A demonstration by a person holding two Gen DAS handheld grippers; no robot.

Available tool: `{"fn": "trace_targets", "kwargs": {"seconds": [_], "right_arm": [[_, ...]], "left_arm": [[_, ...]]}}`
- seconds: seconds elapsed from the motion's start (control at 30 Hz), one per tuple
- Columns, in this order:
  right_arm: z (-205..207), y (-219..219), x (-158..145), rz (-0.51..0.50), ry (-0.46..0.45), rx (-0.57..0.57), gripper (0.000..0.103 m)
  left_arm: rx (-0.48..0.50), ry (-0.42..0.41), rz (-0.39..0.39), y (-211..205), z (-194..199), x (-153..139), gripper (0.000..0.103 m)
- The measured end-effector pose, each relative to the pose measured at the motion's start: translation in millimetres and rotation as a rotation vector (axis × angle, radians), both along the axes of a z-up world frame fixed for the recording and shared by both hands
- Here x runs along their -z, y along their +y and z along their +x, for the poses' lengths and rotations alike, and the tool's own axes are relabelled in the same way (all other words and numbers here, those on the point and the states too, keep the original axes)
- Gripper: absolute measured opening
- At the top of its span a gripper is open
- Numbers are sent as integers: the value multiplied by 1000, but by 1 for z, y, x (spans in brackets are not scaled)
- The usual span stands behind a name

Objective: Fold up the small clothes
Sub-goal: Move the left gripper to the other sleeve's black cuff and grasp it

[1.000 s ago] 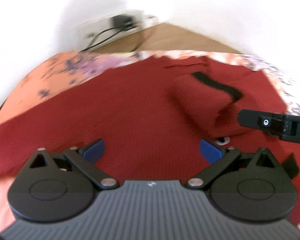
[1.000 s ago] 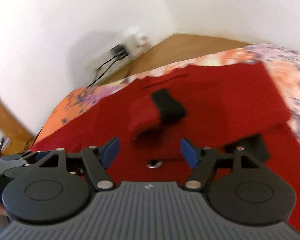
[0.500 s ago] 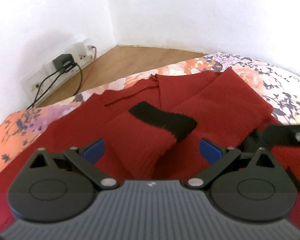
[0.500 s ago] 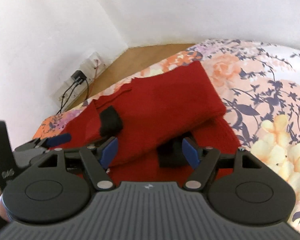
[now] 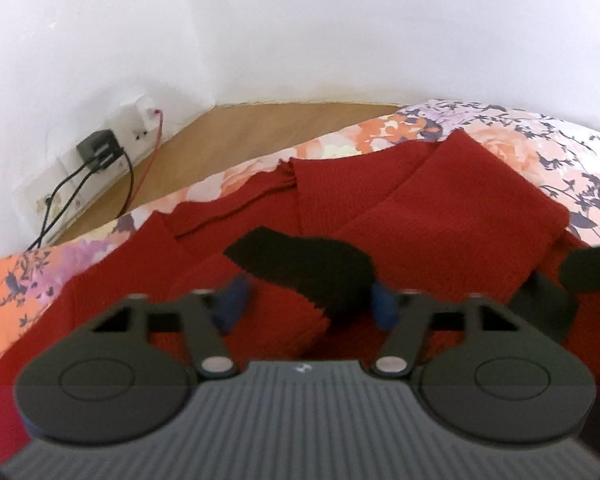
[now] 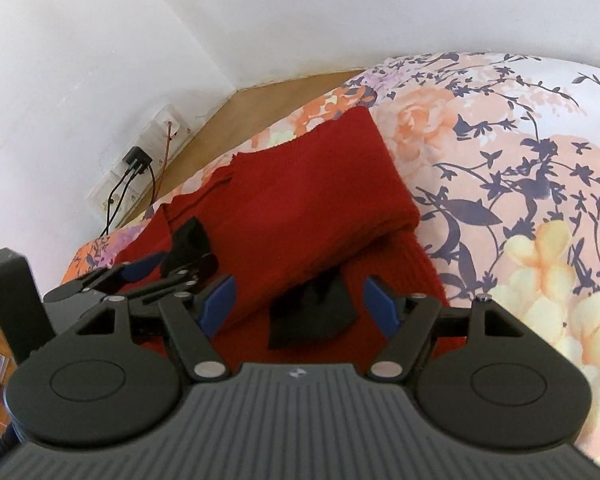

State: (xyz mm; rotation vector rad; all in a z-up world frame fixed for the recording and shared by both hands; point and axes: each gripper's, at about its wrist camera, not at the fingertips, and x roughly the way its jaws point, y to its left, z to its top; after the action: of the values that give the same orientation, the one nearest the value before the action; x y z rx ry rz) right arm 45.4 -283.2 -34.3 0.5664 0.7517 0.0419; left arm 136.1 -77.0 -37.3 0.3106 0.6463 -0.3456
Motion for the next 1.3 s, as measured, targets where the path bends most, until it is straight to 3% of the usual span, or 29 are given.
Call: {"fn": "trace_targets", "kwargs": {"seconds": [0.03, 0.13, 0.47, 0.73, 0.87, 1.0, 1.07, 1.17, 1.3], "right_arm": [[2, -2, 2, 15, -3, 5, 77], [6, -6, 8, 51, -1, 18, 77], [18, -9, 11, 77, -41, 31, 77], [29, -7, 14, 93, -29, 29, 77], [30, -7, 14, 89, -26, 25, 77], [30, -8, 14, 104, -22, 36, 77], [29, -9, 10, 96, -21, 27, 77], [25, -9, 2, 76, -28, 2, 77], [19, -6, -13, 23, -50, -41, 77]], "left_arm": [[13, 9, -14, 1, 1, -1, 30], [-3, 22, -81, 10, 3, -6, 22], [-145, 15, -291, 70, -5, -33, 20], [-263, 22, -337, 118, -22, -31, 20], [-341, 40, -352, 137, -28, -25, 22], [-404, 64, -336, 151, -33, -17, 35], [-418, 82, -335, 156, -36, -15, 36], [-419, 100, -368, 164, -41, -16, 49], [-411, 95, -399, 171, -39, -21, 51]]}}
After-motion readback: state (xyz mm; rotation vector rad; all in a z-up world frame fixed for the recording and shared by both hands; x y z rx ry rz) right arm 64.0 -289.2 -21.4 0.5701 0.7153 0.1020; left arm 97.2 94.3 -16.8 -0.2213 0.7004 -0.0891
